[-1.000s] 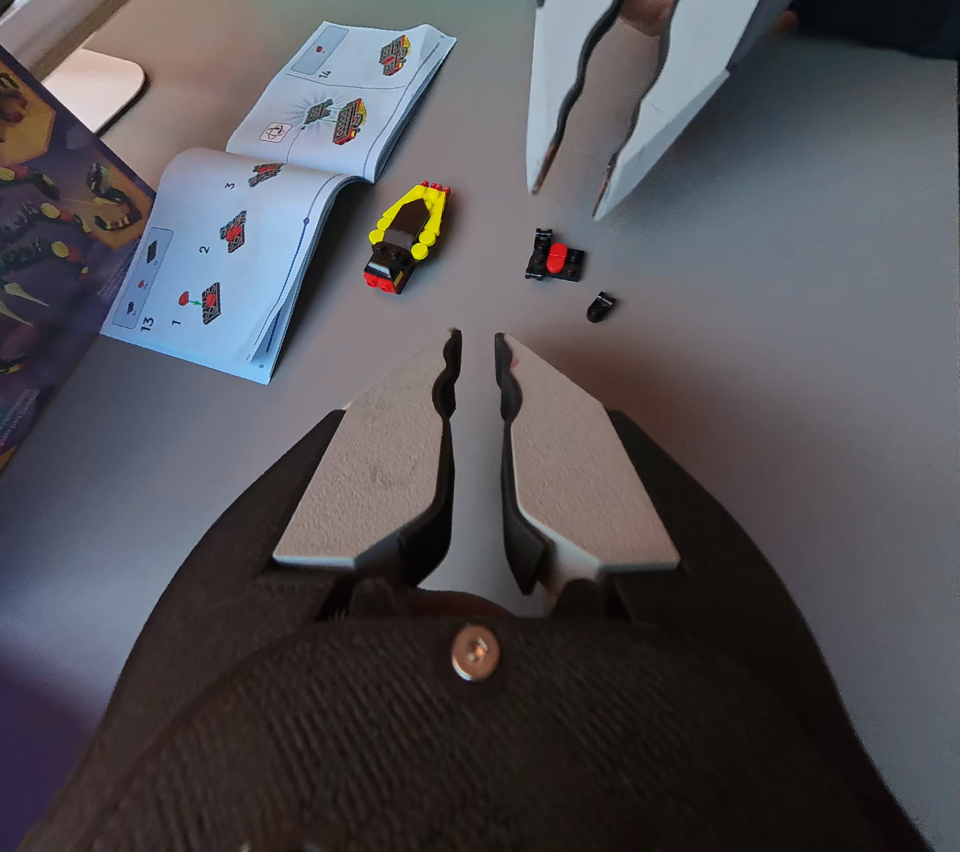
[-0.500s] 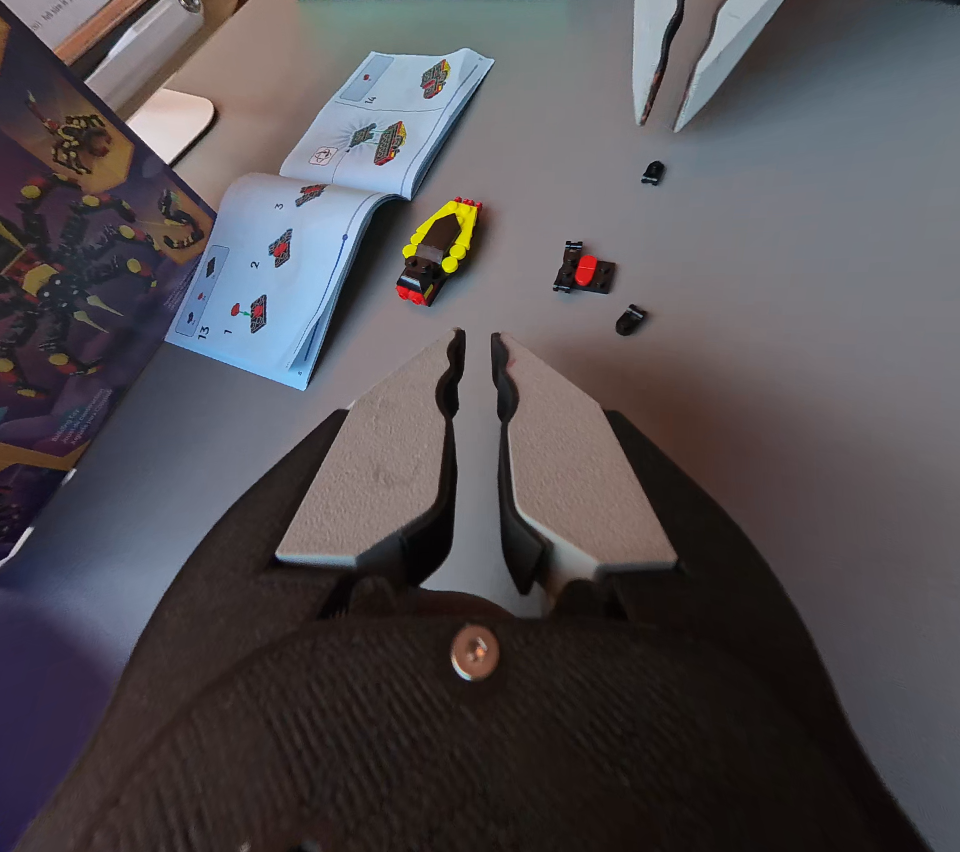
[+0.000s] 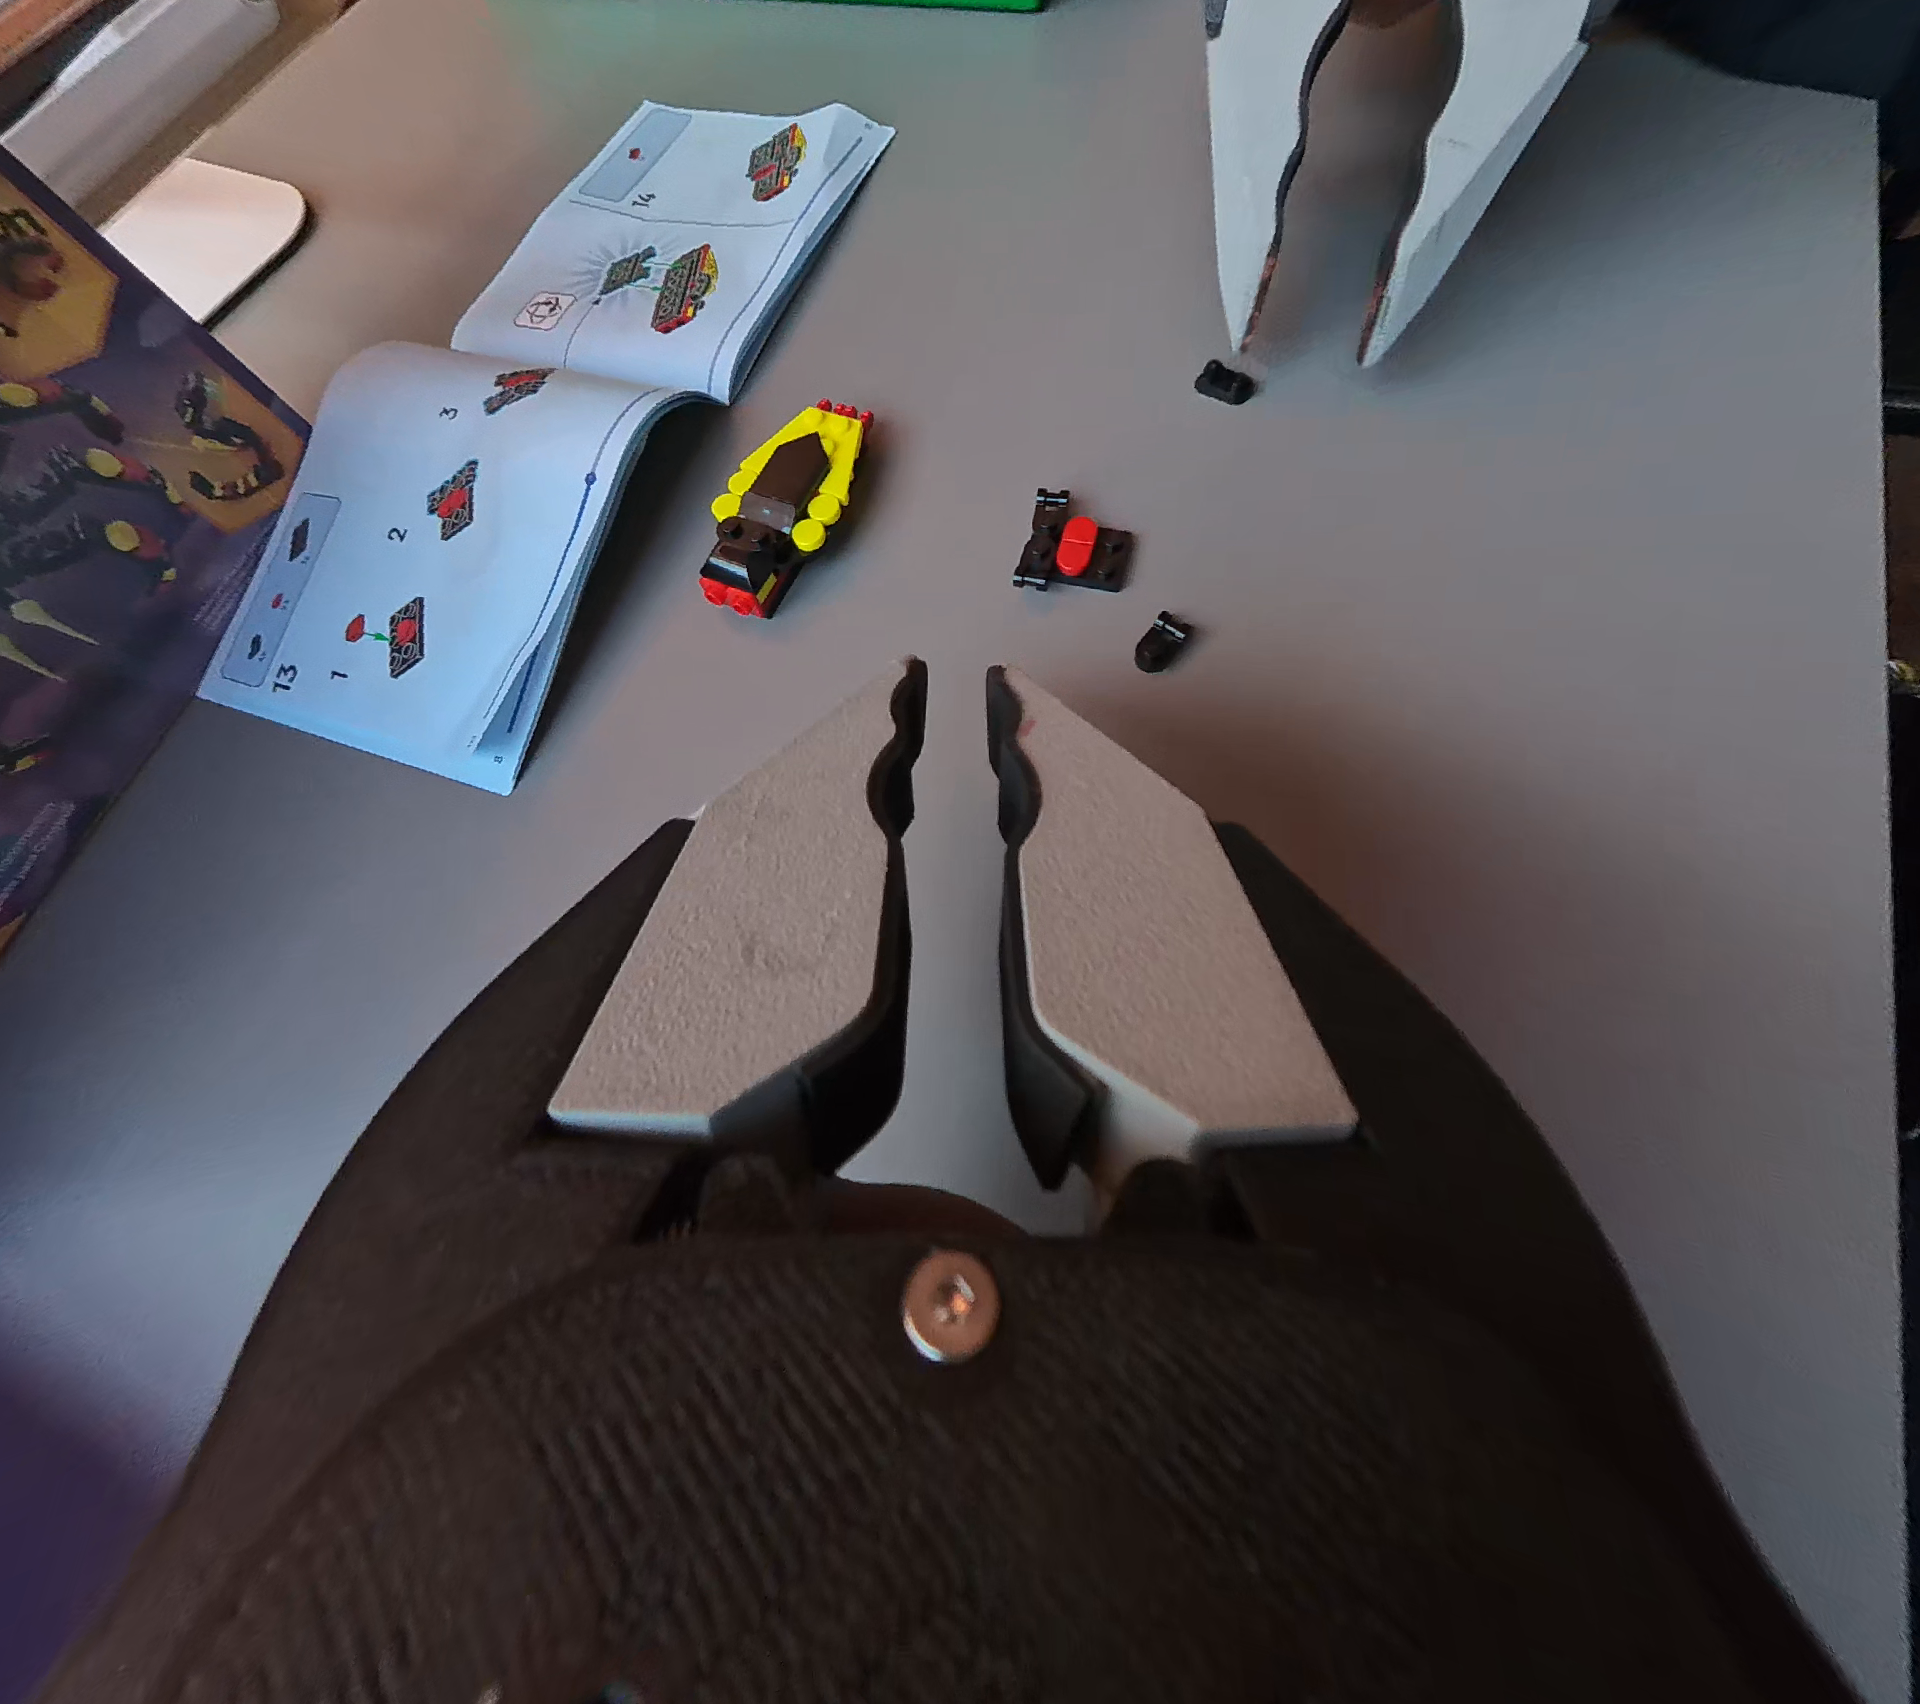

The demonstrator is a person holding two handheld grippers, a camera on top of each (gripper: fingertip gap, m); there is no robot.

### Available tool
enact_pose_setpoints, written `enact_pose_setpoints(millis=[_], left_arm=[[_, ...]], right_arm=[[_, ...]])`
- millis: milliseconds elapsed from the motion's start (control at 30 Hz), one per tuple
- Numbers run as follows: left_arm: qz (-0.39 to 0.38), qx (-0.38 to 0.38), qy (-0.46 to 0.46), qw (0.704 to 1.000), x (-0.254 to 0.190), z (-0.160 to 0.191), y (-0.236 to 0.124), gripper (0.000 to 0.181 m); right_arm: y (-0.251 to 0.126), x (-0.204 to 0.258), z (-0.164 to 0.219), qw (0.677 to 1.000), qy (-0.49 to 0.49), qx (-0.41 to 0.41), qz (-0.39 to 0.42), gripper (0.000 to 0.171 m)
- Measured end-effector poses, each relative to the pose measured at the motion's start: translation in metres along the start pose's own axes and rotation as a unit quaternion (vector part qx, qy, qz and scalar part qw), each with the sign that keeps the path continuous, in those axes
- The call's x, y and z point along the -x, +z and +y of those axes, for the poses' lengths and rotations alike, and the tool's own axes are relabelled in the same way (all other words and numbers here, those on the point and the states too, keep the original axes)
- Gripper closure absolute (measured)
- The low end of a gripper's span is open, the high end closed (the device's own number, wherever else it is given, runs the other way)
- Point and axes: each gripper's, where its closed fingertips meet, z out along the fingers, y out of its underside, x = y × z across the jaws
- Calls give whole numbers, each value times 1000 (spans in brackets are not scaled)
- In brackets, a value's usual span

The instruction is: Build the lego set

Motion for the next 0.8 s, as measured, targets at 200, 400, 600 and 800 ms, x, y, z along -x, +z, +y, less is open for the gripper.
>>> enact_pose_setpoints(millis=[200,400,600,800], left_arm=[[-3,2,-1,1000,2,1,-1,172],[-5,6,11,1000,0,2,0,172],[-8,1,11,1000,2,0,-2,172],[-11,-5,12,1000,4,-3,-4,173]], right_arm=[[-8,-17,1,999,22,-15,34,157],[4,-8,5,1000,16,8,9,163],[14,8,-7,1000,-28,1,-14,162],[-3,-19,-11,998,-11,-37,50,158]])
